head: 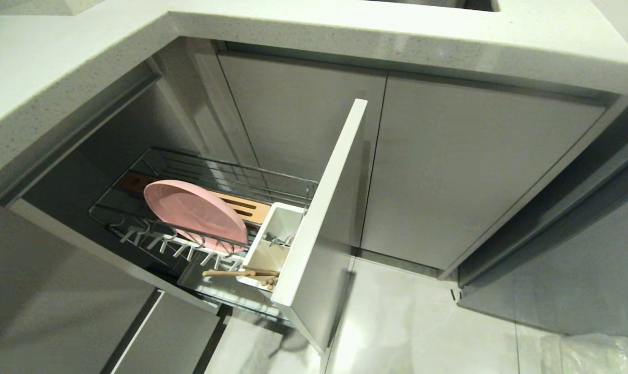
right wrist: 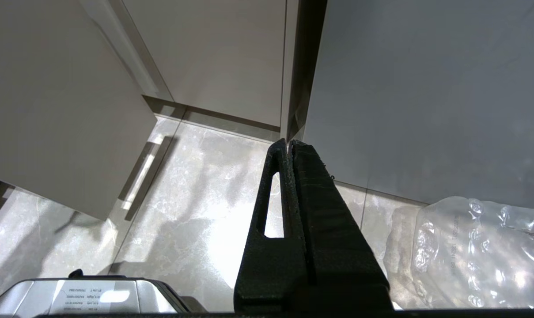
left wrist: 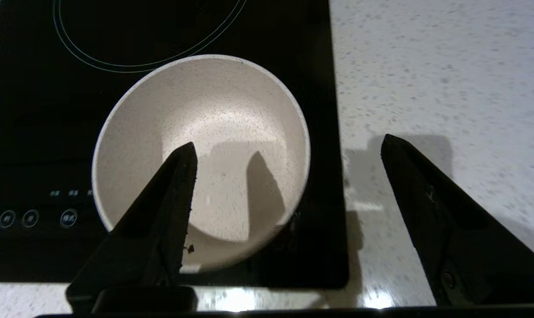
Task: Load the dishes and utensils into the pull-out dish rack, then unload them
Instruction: Pick up the bowl and place it in the cupboard
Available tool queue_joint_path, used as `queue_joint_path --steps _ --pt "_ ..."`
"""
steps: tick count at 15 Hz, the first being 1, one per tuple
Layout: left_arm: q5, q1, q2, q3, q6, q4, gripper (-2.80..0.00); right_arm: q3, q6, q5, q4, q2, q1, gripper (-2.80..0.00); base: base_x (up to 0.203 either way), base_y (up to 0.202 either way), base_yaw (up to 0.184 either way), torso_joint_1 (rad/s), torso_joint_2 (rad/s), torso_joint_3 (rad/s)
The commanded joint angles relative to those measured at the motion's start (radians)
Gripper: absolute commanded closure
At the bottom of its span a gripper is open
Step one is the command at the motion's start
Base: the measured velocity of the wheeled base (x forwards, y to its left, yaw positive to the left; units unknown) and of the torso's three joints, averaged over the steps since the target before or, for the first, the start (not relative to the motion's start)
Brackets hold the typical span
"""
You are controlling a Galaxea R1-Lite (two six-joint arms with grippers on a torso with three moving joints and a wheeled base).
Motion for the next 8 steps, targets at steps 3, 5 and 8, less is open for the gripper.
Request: queue_joint_path --steps 3,5,8 --pt "-0.047 0.009 0.041 0.058 -0.005 -0.043 -2.8 0.0 0.0 0.0 0.0 0.001 0.0 0.0 0.0 0.0 0.0 0.0 0.0 0.0" --pt "-0.124 0.033 0.049 0.068 -0.009 -0.045 -2.8 0.0 0.0 0.0 0.0 0.001 0.0 0.0 0.0 0.0 0.0 0.0 0.0 0.0" --pt "-0.131 0.035 0.059 0.083 -0.013 -0.047 -2.8 0.0 0.0 0.0 0.0 0.001 0.0 0.0 0.0 0.0 0.0 0.0 0.0 0.0"
